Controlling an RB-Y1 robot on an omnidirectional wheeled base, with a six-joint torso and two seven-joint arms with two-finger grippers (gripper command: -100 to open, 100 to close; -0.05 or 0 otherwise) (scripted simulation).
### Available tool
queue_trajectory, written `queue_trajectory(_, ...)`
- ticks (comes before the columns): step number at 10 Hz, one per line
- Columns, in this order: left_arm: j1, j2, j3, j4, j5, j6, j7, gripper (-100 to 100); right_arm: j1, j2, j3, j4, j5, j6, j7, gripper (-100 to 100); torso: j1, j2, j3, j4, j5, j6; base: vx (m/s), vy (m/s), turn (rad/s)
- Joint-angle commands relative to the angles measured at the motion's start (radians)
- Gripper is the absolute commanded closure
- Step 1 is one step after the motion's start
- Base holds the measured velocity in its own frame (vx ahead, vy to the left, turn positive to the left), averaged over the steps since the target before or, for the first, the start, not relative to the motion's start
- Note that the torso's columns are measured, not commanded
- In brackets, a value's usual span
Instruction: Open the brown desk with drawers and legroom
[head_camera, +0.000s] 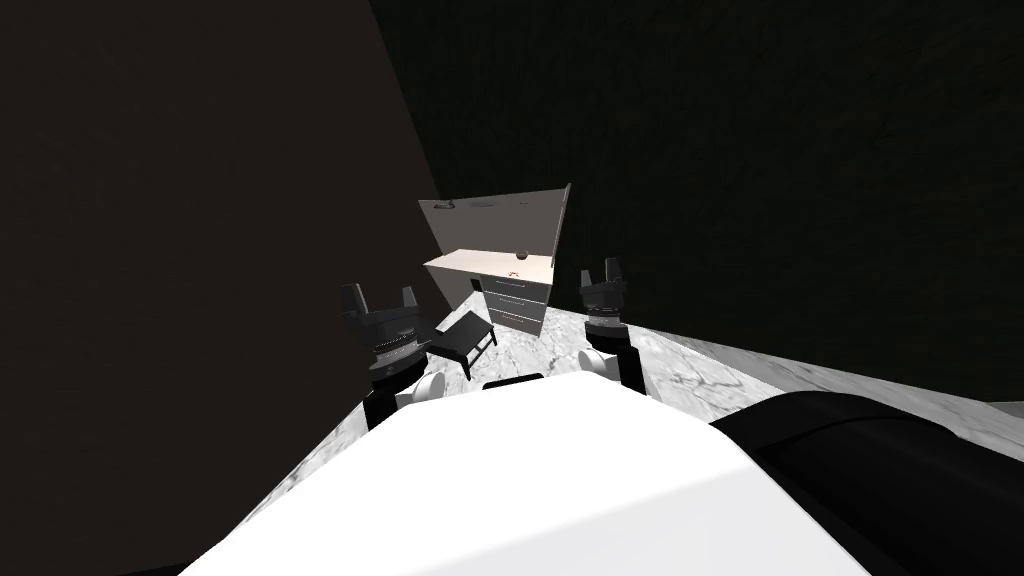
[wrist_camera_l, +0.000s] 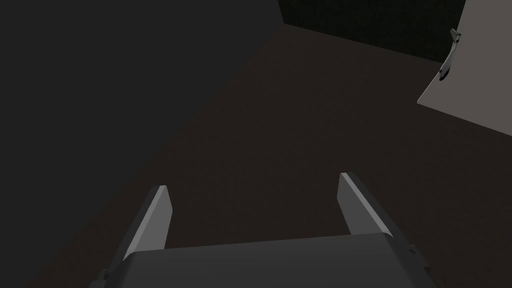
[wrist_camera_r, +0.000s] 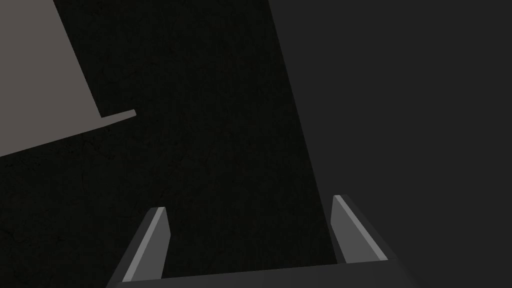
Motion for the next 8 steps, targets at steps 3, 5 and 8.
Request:
queue_trajectory(3,0.0,0.0,0.0,0.0,0.0,0.0,0.0,0,0.0,0.0,0.0,0.0,0.0,0.0,0.0,0,0.0,0.175,-0.351,0.176,0.0,0.0,0.0,0.0,0.0)
queue_trajectory(5,0.0,0.0,0.0,0.0,0.0,0.0,0.0,0,0.0,0.0,0.0,0.0,0.0,0.0,0.0,0,0.0,0.322,-0.644,0.322,0.0,0.0,0.0,0.0,0.0)
queue_trajectory(8,0.0,0.0,0.0,0.0,0.0,0.0,0.0,0,0.0,0.0,0.0,0.0,0.0,0.0,0.0,0,0.0,0.544,-1.087,0.544,0.0,0.0,0.0,0.0,0.0)
